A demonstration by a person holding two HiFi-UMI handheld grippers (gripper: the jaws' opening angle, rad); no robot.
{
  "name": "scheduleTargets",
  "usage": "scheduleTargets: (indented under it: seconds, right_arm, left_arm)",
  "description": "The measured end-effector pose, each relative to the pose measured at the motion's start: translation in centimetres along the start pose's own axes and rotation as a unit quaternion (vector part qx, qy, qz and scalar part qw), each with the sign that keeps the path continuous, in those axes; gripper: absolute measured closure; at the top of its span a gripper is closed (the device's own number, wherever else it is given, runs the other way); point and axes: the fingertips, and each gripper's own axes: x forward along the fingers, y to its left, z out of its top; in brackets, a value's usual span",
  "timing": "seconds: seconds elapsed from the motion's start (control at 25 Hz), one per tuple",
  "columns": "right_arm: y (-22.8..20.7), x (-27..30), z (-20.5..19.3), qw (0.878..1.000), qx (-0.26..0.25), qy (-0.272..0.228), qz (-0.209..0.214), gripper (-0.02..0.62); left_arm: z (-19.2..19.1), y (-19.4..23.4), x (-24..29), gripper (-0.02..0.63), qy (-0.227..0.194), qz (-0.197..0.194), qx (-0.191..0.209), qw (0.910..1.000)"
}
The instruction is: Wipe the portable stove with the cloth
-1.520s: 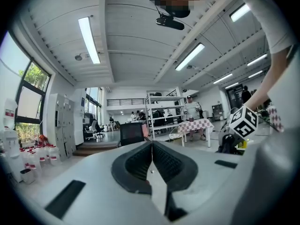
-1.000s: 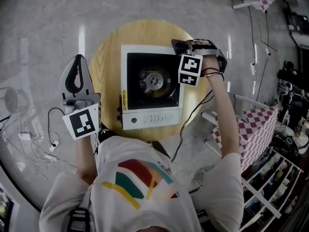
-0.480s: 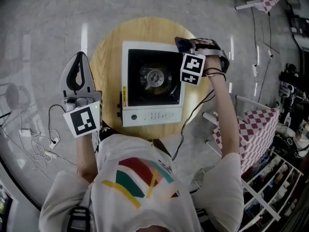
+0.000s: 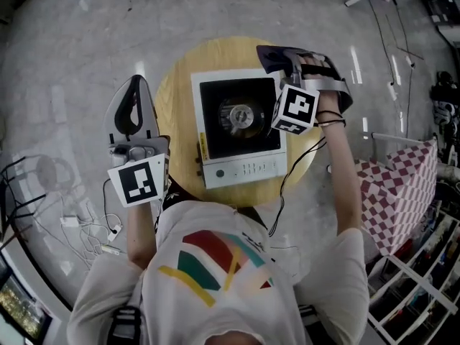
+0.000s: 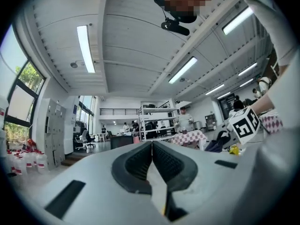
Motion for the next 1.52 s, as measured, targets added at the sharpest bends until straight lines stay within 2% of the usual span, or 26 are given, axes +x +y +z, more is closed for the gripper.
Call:
scheduleTargets:
  seconds: [0.08,0.16,0.24,0.32,0.4,0.44,0.56,0.64,0.84,0.92,0.96,1.04,1.16,1.52]
  right_arm:
    - [-1.6,-2.8,0.2,0.998,0.052,-0.014,-0.033,0.561]
    - [-2.7,-5.7,0.4,0.991,0.114,-0.029,-0.065,0.561]
    - [-3.5,-8.7,0.4,0.977,0.184,-0.040,-0.095,0.561]
    - [-3.8,-11.6,0.3,0.957,0.258,-0.049,-0.125,0.561]
    - [-3.7,-14.4,0.3,0.927,0.331,-0.065,-0.161,0.561]
    - [-3.5,-15.7,0.4,0.908,0.369,-0.077,-0.181,0.561]
    - [-1.8,-18.5,0.6,0.834,0.492,-0.102,-0.227,0.561]
    - [-0.1,-19.4,1.2,0.790,0.555,-0.112,-0.235,0.561]
    - [2.9,-20.6,4.1,0.719,0.644,-0.130,-0.228,0.562]
    - [3.2,-20.6,5.8,0.698,0.669,-0.148,-0.208,0.561]
    - [3.3,-20.6,6.4,0.695,0.673,-0.155,-0.200,0.561]
    - [3.3,-20.5,6.7,0.700,0.667,-0.159,-0.199,0.561]
    - [3.5,-20.1,5.7,0.697,0.669,-0.157,-0.207,0.561]
    - [4.1,-19.8,3.4,0.699,0.669,-0.135,-0.212,0.562]
  left_arm:
    - [1.3,-1.1,0.1,0.600,-0.012,-0.024,-0.005,0.9996]
    - [2.5,-2.5,0.1,0.600,-0.024,-0.054,-0.005,0.9982]
    - [3.6,-3.9,0.2,0.600,-0.036,-0.083,-0.006,0.9959]
    - [4.7,-5.1,0.3,0.600,-0.047,-0.112,-0.007,0.9926]
    - [5.6,-6.2,0.3,0.600,-0.058,-0.138,-0.011,0.9887]
    - [6.0,-6.7,0.2,0.600,-0.063,-0.150,-0.013,0.9866]
    - [6.8,-8.2,0.1,0.600,-0.075,-0.181,-0.019,0.9803]
    - [7.1,-9.1,-0.1,0.600,-0.080,-0.194,-0.022,0.9775]
    - [7.0,-10.0,-0.8,0.600,-0.075,-0.206,-0.024,0.9754]
    - [7.0,-9.3,-0.9,0.600,-0.072,-0.201,-0.033,0.9764]
    - [7.2,-9.0,-0.9,0.600,-0.076,-0.196,-0.040,0.9768]
    - [7.4,-9.1,-0.9,0.600,-0.081,-0.194,-0.047,0.9766]
    - [6.4,-10.2,-1.3,0.600,-0.069,-0.204,-0.036,0.9759]
    - [6.5,-11.8,-0.8,0.600,-0.069,-0.213,-0.035,0.9739]
